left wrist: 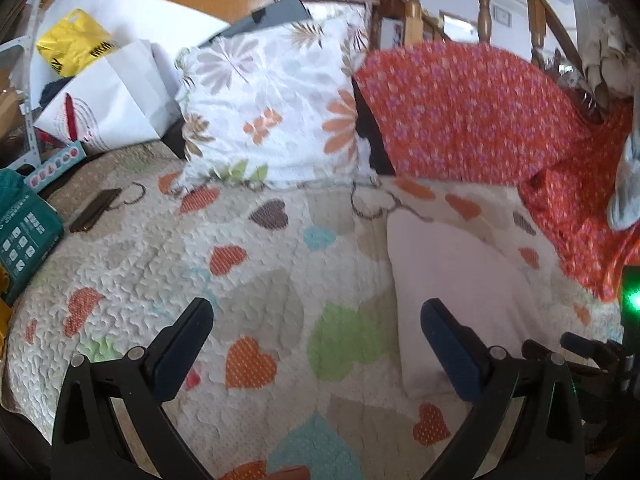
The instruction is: Fold small clothes
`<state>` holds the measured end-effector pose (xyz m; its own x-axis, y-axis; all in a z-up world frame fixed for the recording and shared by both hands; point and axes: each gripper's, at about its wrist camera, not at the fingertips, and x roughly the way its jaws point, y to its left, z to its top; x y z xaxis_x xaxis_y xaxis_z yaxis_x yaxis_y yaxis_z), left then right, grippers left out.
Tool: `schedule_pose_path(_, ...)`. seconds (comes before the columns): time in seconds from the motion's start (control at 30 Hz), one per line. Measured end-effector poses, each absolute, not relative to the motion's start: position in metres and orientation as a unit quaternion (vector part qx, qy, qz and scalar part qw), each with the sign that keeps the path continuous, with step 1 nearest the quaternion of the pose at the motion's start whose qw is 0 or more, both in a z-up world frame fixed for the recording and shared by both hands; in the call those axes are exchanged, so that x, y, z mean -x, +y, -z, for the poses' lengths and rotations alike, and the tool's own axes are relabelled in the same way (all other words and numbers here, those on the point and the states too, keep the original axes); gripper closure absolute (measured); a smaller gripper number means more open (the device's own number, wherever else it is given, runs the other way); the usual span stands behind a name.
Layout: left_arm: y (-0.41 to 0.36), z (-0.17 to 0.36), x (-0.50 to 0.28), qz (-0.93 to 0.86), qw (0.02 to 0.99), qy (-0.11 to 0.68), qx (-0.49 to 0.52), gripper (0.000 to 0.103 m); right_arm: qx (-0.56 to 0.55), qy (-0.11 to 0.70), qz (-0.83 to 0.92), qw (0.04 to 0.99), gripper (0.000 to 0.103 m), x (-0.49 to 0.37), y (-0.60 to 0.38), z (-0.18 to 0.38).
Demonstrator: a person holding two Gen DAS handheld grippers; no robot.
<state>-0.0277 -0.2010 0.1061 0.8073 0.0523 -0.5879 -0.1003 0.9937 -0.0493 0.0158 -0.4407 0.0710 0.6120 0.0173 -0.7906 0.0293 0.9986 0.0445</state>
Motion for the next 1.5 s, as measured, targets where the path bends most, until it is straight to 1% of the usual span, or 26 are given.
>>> schedule_pose_path(0.17,-0.215,-0.088,0.020,-0.053,0.938,0.343,-0.002,0.000,-0.033,0.450,0.004,0.893,0.031,-0.020,-0.441,-0.067)
schedule_pose_path(0.47,-0.219,-0.069,0.011,-0.034,0.920,0.390,0.011,0.000,-0.050,0.480,0.008,0.876,0.031,-0.024,-0.446,-0.055)
schedule_pose_path(1.23,-0.224,-0.057,0.008,-0.040,0.907,0.419,-0.015,0.000,-0.015,0.463,0.004,0.886,0.031,-0.022,-0.433,-0.059)
schedule_pose_path(1.5,-0.223,-0.050,0.005,-0.030,0.899,0.437,-0.002,0.000,-0.017,0.466,0.007,0.885,0.030,-0.023,-0.435,-0.058)
